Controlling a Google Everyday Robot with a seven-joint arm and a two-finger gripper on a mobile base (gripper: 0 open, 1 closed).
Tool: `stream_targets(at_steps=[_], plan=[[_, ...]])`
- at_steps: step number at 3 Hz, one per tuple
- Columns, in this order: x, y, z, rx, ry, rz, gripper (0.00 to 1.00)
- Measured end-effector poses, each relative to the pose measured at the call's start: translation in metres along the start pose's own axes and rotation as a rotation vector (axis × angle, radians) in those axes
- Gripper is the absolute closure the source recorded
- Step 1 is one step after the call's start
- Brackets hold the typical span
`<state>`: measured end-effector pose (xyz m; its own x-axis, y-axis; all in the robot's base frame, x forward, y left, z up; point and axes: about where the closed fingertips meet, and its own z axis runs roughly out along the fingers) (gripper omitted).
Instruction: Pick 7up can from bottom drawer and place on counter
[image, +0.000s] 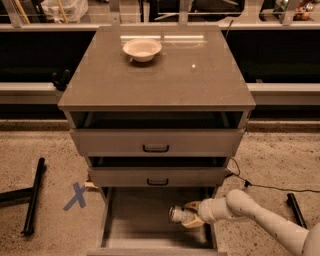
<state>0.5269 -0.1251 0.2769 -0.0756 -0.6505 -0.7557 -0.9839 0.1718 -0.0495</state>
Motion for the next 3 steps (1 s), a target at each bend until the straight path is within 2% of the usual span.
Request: stream_targets(at_steps=[1, 2, 3], plan=[[-0.028, 0.002, -0.032, 0.047, -0.025, -0.071, 1.00], [-0.073, 0.020, -0.079, 0.098, -0.045, -0.179, 1.00], [-0.129, 0.040, -0.131, 0.154, -0.060, -0.303, 1.00]])
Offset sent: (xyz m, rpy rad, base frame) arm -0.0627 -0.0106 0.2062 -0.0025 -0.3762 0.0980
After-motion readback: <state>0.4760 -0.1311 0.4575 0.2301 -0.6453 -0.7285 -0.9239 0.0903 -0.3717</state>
